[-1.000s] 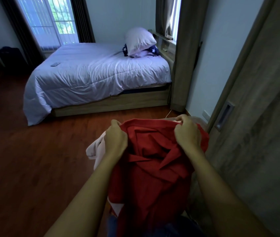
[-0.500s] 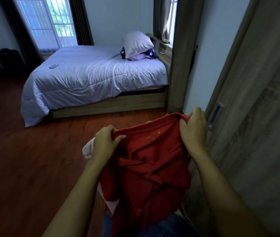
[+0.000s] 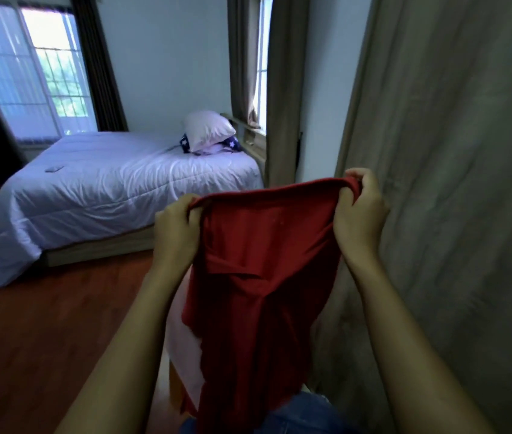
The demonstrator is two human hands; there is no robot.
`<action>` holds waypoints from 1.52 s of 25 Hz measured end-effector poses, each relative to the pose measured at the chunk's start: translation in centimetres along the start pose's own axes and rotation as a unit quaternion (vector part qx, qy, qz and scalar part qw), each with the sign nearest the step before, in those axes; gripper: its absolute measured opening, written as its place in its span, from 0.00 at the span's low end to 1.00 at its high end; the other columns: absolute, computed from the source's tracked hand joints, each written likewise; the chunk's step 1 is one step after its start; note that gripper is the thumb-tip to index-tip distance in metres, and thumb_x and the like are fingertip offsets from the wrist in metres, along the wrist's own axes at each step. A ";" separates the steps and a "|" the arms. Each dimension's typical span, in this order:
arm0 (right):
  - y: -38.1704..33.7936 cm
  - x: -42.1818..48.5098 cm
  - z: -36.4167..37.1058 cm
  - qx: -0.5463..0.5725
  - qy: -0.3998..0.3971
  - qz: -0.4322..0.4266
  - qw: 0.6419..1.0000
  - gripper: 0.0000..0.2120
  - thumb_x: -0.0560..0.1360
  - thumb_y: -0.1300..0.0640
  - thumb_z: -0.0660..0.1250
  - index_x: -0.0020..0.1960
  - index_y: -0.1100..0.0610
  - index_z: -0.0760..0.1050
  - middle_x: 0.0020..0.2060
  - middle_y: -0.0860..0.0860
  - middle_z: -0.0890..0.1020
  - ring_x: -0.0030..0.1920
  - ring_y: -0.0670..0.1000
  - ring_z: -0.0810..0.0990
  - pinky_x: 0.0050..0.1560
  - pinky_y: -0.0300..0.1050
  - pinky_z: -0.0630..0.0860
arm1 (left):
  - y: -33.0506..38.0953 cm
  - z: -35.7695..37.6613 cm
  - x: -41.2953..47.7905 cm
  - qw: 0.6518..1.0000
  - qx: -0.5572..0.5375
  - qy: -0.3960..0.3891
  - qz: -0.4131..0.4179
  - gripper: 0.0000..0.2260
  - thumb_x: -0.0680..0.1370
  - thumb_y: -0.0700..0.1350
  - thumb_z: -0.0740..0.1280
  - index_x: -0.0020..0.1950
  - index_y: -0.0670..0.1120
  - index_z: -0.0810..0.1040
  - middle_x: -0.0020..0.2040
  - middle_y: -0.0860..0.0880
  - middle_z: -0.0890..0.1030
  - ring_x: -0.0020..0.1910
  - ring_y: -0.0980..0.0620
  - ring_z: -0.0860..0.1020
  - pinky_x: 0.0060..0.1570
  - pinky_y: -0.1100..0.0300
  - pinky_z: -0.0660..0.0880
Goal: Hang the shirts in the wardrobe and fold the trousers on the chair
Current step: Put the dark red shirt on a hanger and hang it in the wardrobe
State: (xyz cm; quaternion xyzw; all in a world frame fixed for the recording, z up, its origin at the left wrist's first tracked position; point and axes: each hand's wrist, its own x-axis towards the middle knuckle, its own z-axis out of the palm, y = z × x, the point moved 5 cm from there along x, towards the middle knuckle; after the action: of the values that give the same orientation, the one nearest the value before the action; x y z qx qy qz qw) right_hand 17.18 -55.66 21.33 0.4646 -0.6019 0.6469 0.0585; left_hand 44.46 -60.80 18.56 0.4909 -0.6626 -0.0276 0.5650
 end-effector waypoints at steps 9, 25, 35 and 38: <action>-10.5 0.9 -13.5 0.035 0.153 -0.008 0.988 0.07 0.73 0.63 0.61 0.48 0.55 0.75 0.36 0.41 0.76 0.38 0.41 0.75 0.37 0.25 0.67 | 12.6 -4.7 3.7 0.978 -0.207 -0.007 -0.014 0.13 0.76 0.50 0.66 0.38 0.42 0.74 0.32 0.50 0.75 0.35 0.52 0.72 0.38 0.57 0.68; 0.1 -4.3 -32.6 -0.011 0.131 0.186 0.974 0.16 0.69 0.69 0.56 0.43 0.52 0.78 0.38 0.54 0.82 0.33 0.52 0.76 0.35 0.46 0.71 | 28.9 9.6 -8.3 0.913 -0.338 -0.213 -0.081 0.07 0.74 0.43 0.67 0.37 0.45 0.72 0.33 0.50 0.75 0.33 0.53 0.73 0.33 0.61 0.68; -3.3 -2.1 -46.0 -0.238 0.309 0.079 0.917 0.09 0.76 0.59 0.61 0.52 0.57 0.78 0.55 0.57 0.75 0.57 0.56 0.73 0.48 0.34 0.62 | 40.8 14.7 -10.8 0.869 -0.404 -0.282 -0.049 0.10 0.73 0.41 0.68 0.34 0.47 0.68 0.33 0.46 0.75 0.36 0.48 0.75 0.40 0.48 0.74; -3.7 1.4 -49.6 -0.288 0.370 0.064 0.881 0.12 0.79 0.59 0.59 0.60 0.61 0.74 0.60 0.58 0.72 0.59 0.56 0.72 0.47 0.29 0.59 | 43.2 15.3 -11.3 0.867 -0.404 -0.292 -0.029 0.11 0.72 0.41 0.68 0.34 0.47 0.68 0.33 0.46 0.75 0.37 0.47 0.75 0.40 0.50 0.73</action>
State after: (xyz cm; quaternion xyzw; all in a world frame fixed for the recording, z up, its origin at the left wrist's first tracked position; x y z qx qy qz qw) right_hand -7.58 -14.02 32.66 0.1144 -0.7250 0.5719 0.3665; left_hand 4.52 -38.67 30.43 0.2081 -0.7139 -0.4509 0.4937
